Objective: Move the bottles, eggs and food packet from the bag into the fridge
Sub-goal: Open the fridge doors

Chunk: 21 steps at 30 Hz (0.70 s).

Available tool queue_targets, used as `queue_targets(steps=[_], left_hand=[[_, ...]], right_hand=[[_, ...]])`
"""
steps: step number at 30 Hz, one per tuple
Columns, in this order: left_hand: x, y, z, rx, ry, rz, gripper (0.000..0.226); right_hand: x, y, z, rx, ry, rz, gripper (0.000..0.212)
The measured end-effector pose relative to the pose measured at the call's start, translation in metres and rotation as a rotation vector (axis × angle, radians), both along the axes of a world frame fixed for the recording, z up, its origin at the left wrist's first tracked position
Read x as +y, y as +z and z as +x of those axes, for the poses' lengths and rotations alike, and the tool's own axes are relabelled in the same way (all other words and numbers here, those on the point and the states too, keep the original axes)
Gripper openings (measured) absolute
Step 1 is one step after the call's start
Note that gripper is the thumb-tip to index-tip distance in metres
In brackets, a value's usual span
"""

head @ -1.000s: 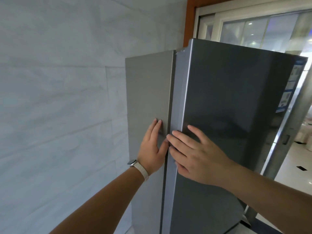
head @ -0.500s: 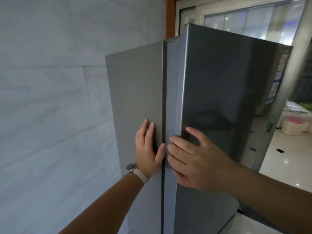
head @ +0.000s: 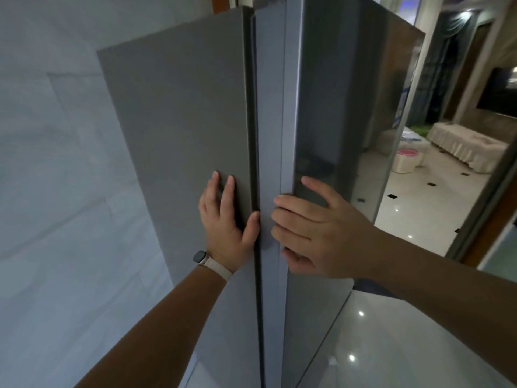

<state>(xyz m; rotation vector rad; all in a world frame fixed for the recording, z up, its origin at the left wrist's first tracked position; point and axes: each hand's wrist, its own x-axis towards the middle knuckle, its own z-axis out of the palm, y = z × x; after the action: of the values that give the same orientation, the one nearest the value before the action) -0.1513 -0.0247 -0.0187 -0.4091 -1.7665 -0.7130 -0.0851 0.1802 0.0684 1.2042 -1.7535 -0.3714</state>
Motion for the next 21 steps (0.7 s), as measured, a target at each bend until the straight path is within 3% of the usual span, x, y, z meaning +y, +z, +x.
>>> queue_targets(steps=[11,21], left_hand=[[0.003,0.004,0.002,-0.008,-0.004,0.016,0.064],[0.003,0.006,0.013,-0.072,-0.066,0.048,0.066]], right_hand=[[0.026,-0.004,0.023,0.047,-0.043,-0.022,0.017],[0.052,-0.011,0.06,-0.017,-0.223,-0.041,0.022]])
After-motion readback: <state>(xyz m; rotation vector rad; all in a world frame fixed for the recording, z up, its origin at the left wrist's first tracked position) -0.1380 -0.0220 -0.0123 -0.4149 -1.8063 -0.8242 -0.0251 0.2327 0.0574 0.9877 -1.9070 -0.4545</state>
